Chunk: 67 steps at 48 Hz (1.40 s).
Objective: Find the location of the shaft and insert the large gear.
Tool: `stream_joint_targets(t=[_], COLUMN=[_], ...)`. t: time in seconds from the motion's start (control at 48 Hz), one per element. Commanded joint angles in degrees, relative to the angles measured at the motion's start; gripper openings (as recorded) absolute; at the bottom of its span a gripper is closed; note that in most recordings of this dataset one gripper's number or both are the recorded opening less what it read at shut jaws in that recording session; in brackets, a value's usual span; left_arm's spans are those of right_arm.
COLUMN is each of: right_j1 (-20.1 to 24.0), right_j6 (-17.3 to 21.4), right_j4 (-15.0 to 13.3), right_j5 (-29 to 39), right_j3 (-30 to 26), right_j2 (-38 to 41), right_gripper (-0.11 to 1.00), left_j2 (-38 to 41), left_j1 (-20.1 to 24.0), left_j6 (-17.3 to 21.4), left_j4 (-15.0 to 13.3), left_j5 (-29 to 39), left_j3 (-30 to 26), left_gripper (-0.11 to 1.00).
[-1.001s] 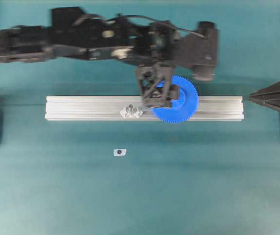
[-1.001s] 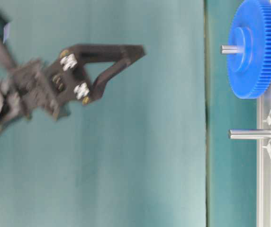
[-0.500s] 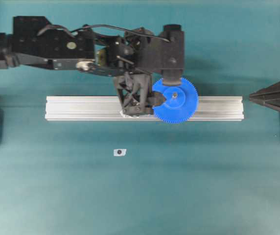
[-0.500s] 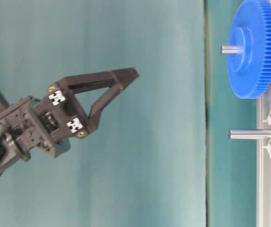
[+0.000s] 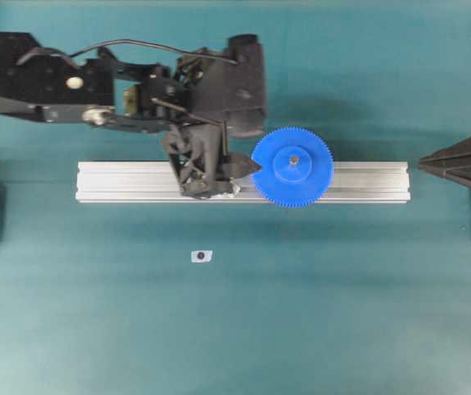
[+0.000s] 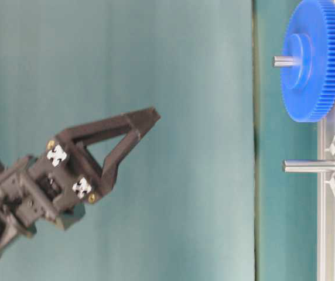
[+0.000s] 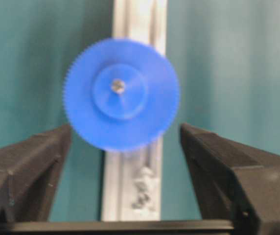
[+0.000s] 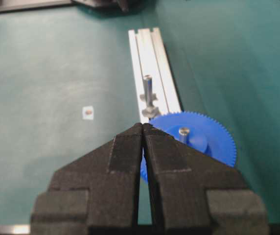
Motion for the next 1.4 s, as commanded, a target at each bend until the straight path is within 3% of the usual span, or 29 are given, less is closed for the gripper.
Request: stream_joint_targets(t=[0.0,0.5,0.855,1.376], right_j1=[-0.09,-0.09,-0.09,-0.09], right_j6=[0.53,2.55,2.55,2.55], right_j4=[0.09,0.09,0.09,0.09], right_j5=[-0.35,-0.35,-0.35,-0.35], right_j3=[-1.05,-1.05,-0.97,-0.70], right_j2=[0.53,0.88,0.97,0.97], right_gripper=[0.06,0.06,0.06,0.06], left_j2=[-3.25,-10.46,-13.80,-17.84], left_j1=[-0.18,-1.32,-1.67,-1.67], left_j6=[-0.18,0.26,0.44,0.44], left_j4=[0.26,0.26,0.26,0.26], left_j5=[-2.90,-17.67,-31.82,-33.84], left_j3=[0.97,14.15,21.45,25.66], left_gripper=[0.86,0.85,0.85,0.82])
